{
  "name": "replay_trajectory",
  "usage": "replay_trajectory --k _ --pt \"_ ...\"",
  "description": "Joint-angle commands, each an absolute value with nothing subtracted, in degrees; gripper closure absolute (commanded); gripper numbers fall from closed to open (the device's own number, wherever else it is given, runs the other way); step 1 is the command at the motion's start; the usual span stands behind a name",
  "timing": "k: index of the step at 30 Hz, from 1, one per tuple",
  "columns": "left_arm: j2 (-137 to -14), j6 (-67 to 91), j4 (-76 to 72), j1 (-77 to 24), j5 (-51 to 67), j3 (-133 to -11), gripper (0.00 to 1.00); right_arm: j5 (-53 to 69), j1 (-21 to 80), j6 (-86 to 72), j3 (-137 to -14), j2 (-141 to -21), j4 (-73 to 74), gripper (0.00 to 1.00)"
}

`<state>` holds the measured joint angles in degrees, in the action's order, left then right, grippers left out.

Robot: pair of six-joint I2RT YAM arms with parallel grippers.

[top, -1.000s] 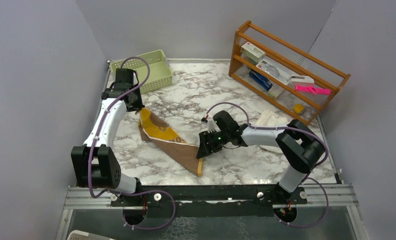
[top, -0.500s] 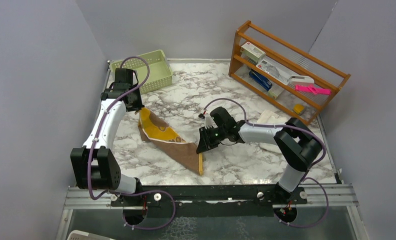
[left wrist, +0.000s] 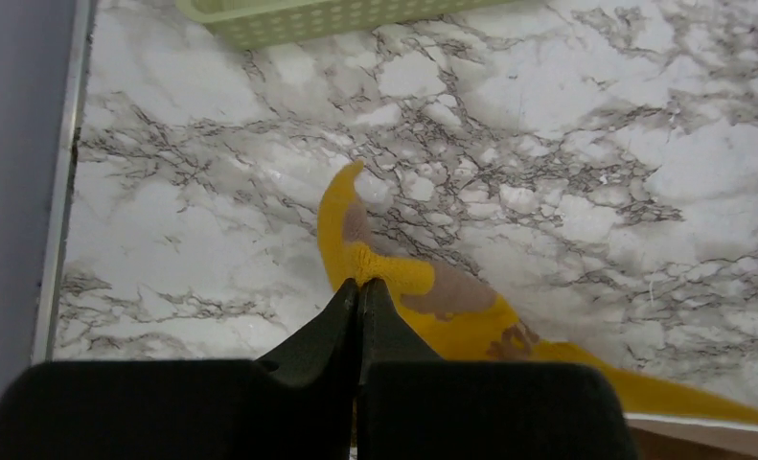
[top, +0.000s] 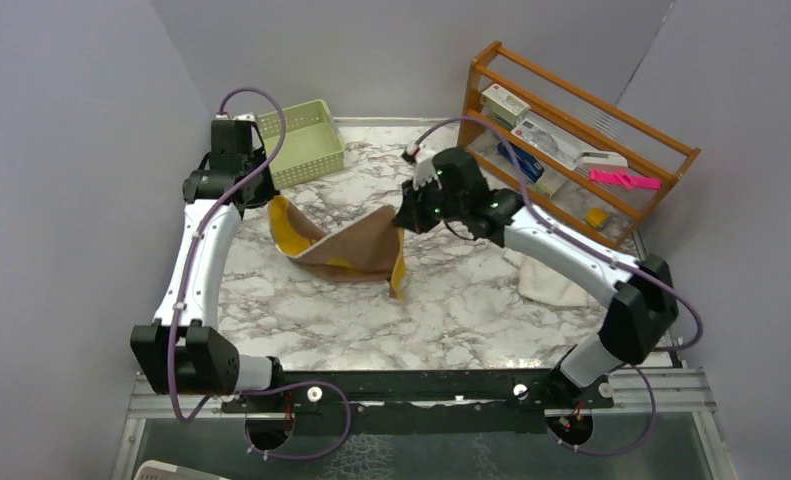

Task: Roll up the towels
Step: Flatten out the towel at the center of the board.

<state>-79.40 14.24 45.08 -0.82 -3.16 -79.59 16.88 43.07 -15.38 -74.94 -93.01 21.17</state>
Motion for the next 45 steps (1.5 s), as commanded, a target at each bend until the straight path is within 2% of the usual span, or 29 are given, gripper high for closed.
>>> replay_trajectory --k 1,8,12,15,19,21,26,29,35,38,39,40,41,43,44,45 --pt "-70.32 18.89 46.32 -0.31 -7.92 -78.83 1.0 1.16 40.98 -7.94 -78.54 -82.81 26.27 0.99" --pt "-49.48 33.41 47.5 -0.27 -6.86 -59.79 1.0 -7.65 40.96 -7.64 -67.58 -65.14 25.48 0.99" --pt "-38.9 37.78 52.2 -0.31 -2.32 -55.22 1.0 -7.75 40.95 -9.67 -59.8 -52.67 27.32 0.99" --pt "-35.23 36.68 56.35 -0.27 1.23 -55.2 1.0 -3.43 40.95 -11.12 -55.47 -44.28 30.01 0.99" --pt "-37.57 34.05 58.86 -0.26 4.08 -56.76 1.0 -1.37 40.96 -12.99 -52.32 -39.23 32.35 0.99" --pt "-41.13 32.14 57.42 -0.32 3.55 -56.98 1.0 -2.1 40.96 -13.92 -50.26 -39.79 31.16 0.99" --pt "-54.21 27.3 48.61 -0.34 1.06 -57.59 1.0 -3.72 40.91 -17.73 -47.05 -51.19 24.1 0.99" --pt "-63.27 26.48 41.95 -0.27 -0.7 -57.8 0.95 -3.91 39.5 -19.48 -45.89 -60.08 16.26 0.99" --pt "-83.01 25.21 34.89 -0.12 -5.15 -66.46 0.95 4.96 22.86 -22.96 -51.62 -81.12 6.28 0.99" --pt "-89.62 23.89 34.35 0.27 -7.36 -73.59 0.8 6.0 19.22 -20.82 -57.3 -89.38 3.81 0.99" --pt "-91.17 23.56 34.33 0.53 -7.24 -75.96 0.72 5.87 18.68 -20.13 -59.53 -91.47 3.85 0.93" --pt "-92.45 23.17 34.32 0.64 -6.89 -77.56 0.65 6.06 18.11 -19.51 -61.63 -93.42 4.21 0.81" --pt "-93.14 22.86 34.31 0.69 -6.66 -79.88 0.52 6.16 17.82 -19.09 -63.58 -95.0 4.62 0.61" --pt "-92.97 22.64 34.29 0.79 -6.17 -81.84 0.19 6.52 17.67 -18.66 -65.59 -96.18 4.97 0.33" --pt "-92.41 22.55 34.33 0.7 -5.77 -81.86 0.14 7.29 17.62 -18.58 -65.22 -95.74 4.4 0.27" --pt "-91.32 22.51 34.33 0.71 -5.03 -81.27 0.12 8.46 17.73 -18.31 -64.04 -94.63 3.15 0.26"
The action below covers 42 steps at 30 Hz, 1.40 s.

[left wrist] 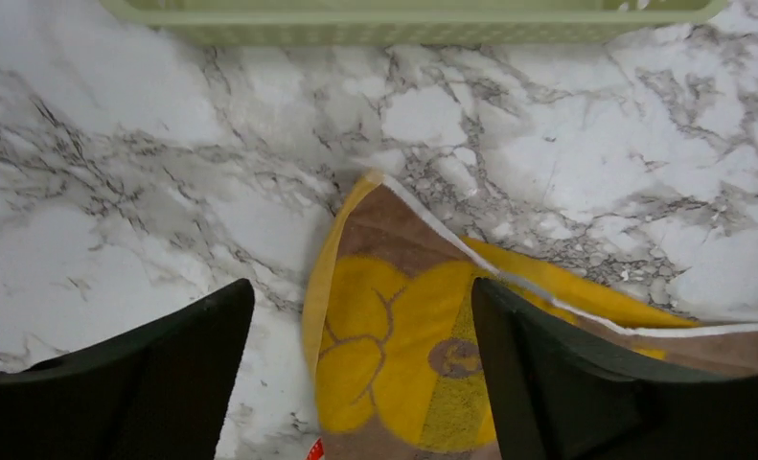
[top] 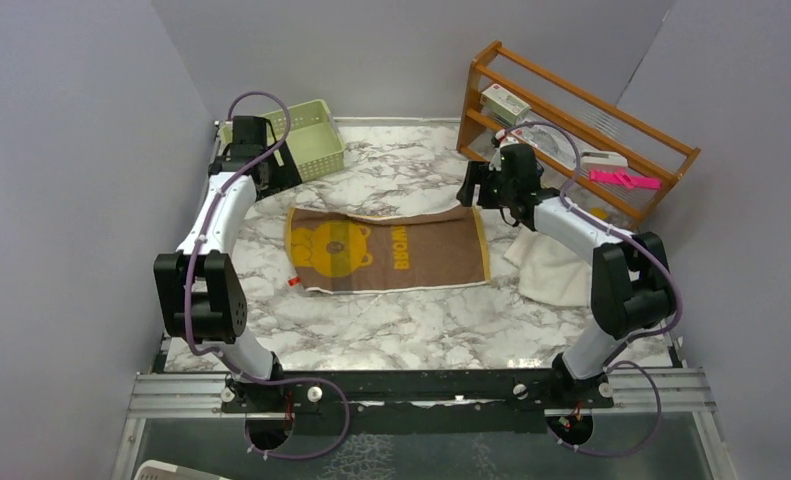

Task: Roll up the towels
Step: Flatten out the towel at the center of the board, then fold the towel at the center of the board.

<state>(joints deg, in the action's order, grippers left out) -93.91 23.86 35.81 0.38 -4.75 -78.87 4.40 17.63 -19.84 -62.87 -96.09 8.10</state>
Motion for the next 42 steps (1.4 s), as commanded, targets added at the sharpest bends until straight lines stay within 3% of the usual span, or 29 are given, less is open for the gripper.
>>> replay_trajectory --k 1,4,8,13,20,25,33,42 --pt "-89.99 22.57 34.21 0.65 -4.14 -79.87 0.1 9.82 17.82 -18.37 -61.96 -93.29 1.48 0.25" --pt "-84.72 24.24 32.28 0.66 -0.17 -71.26 0.1 15.79 19.09 -20.31 -54.24 -89.07 -3.83 0.25" --pt "-78.23 28.07 27.57 -0.58 7.07 -57.11 0.17 19.43 21.01 -23.53 -46.18 -89.11 -5.94 0.25" --pt "-75.58 29.3 25.95 -1.06 7.71 -47.75 0.2 21.34 20.5 -26.36 -41.03 -90.99 -7.56 0.26" --pt "-78.0 28.66 25.16 -1.05 8.08 -49.68 0.2 25.1 13.42 -28.6 -39.62 -95.16 -7.47 0.26" --pt "-80.01 27.24 26.13 -1.05 6.81 -51.32 0.19 20.81 6.37 -28.39 -39.14 -93.99 -4.23 0.26" --pt "-83.71 27.71 24.81 -1.18 9.91 -49.81 0.19 15.74 5.6 -29.51 -39.13 -93.02 -2.9 0.26" --pt "-84.56 30.66 18.58 -4.17 15.04 -48.43 0.39 15.14 5.58 -29.0 -38.02 -91.87 -3.14 0.26"
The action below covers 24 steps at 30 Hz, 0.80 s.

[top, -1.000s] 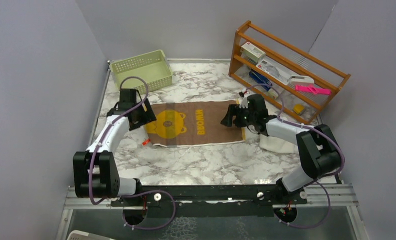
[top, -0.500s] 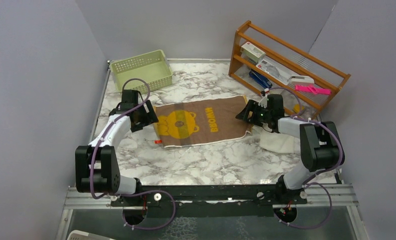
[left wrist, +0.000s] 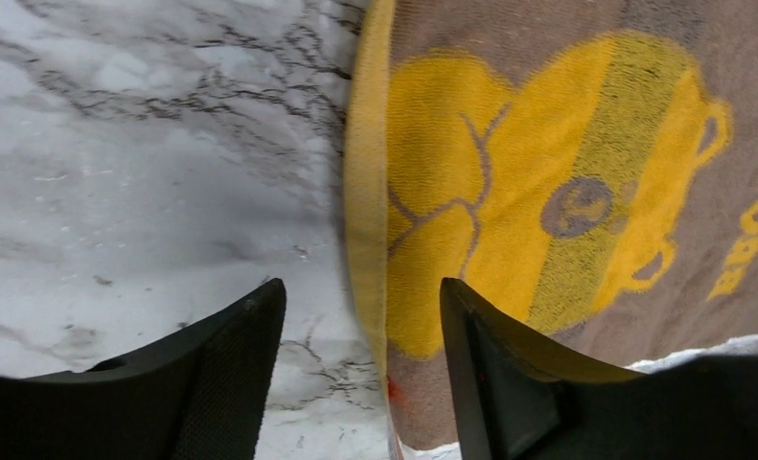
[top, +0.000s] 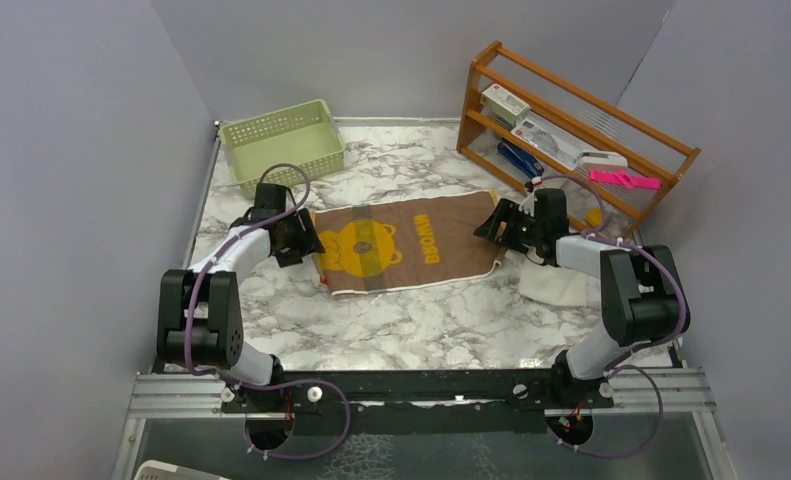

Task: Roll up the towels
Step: Fold the towel at the center of the board.

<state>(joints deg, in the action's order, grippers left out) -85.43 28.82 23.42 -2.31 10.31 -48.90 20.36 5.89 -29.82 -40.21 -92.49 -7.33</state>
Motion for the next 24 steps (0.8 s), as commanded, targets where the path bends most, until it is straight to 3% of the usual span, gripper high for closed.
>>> replay_trajectory --k 1,5,10,19,24 --pt "-84.01 31.1 17.51 -4.77 15.76 -48.44 0.43 14.7 5.62 -28.72 -38.05 -91.67 -3.08 0.26" --pt "-83.77 32.68 15.07 -7.16 16.91 -50.54 0.52 15.27 5.59 -28.29 -38.48 -92.05 -2.93 0.26" --pt "-88.82 33.24 14.53 -10.09 15.54 -54.46 0.56 16.41 5.61 -28.56 -38.33 -92.47 -3.43 0.26" --pt "-103.3 31.8 14.27 -11.12 6.3 -59.19 0.57 16.16 5.58 -27.81 -38.58 -90.55 -2.19 0.26" --pt "-107.54 31.79 14.92 -10.46 3.77 -61.59 0.52 16.27 5.62 -27.28 -38.76 -89.05 -1.63 0.26"
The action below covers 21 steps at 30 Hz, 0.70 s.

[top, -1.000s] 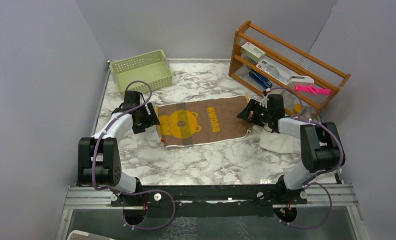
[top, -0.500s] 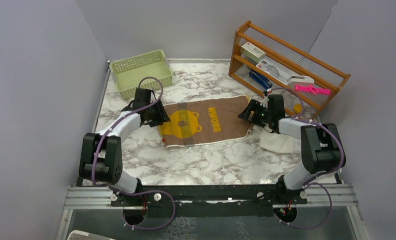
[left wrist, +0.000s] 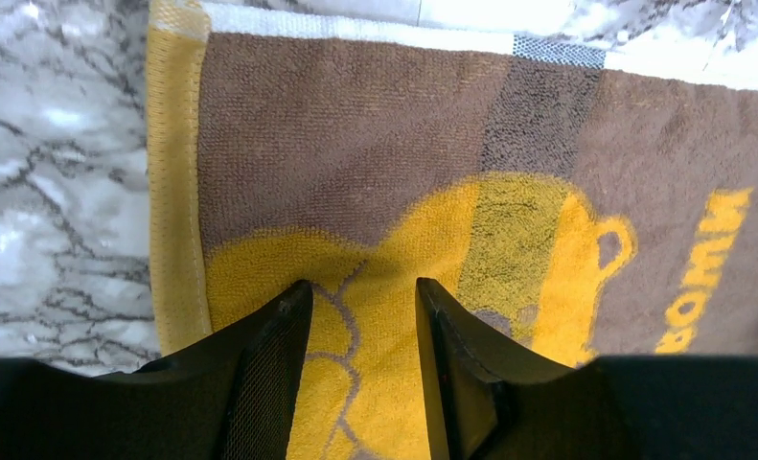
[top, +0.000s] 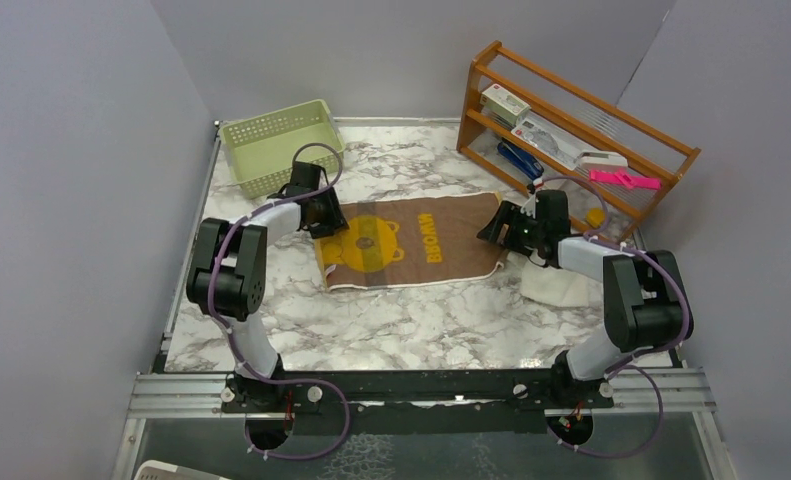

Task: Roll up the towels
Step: Fold the towel at the center of the board.

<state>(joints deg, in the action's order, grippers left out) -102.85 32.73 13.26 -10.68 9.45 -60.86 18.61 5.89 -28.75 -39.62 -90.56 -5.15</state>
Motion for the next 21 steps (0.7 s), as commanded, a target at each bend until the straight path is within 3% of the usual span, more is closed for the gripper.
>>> replay_trajectory --k 1,11,21 --pt "-108.33 31.69 14.96 -10.05 3.48 -62.25 0.51 16.74 5.6 -27.21 -39.12 -89.4 -1.48 0.26" --pt "-112.31 29.3 17.27 -8.35 3.03 -68.06 0.51 20.08 5.71 -27.38 -40.85 -91.54 -0.56 0.27" --pt "-95.56 34.56 14.43 -8.35 1.39 -43.65 0.47 22.74 7.78 -28.14 -32.47 -85.12 0.58 0.28"
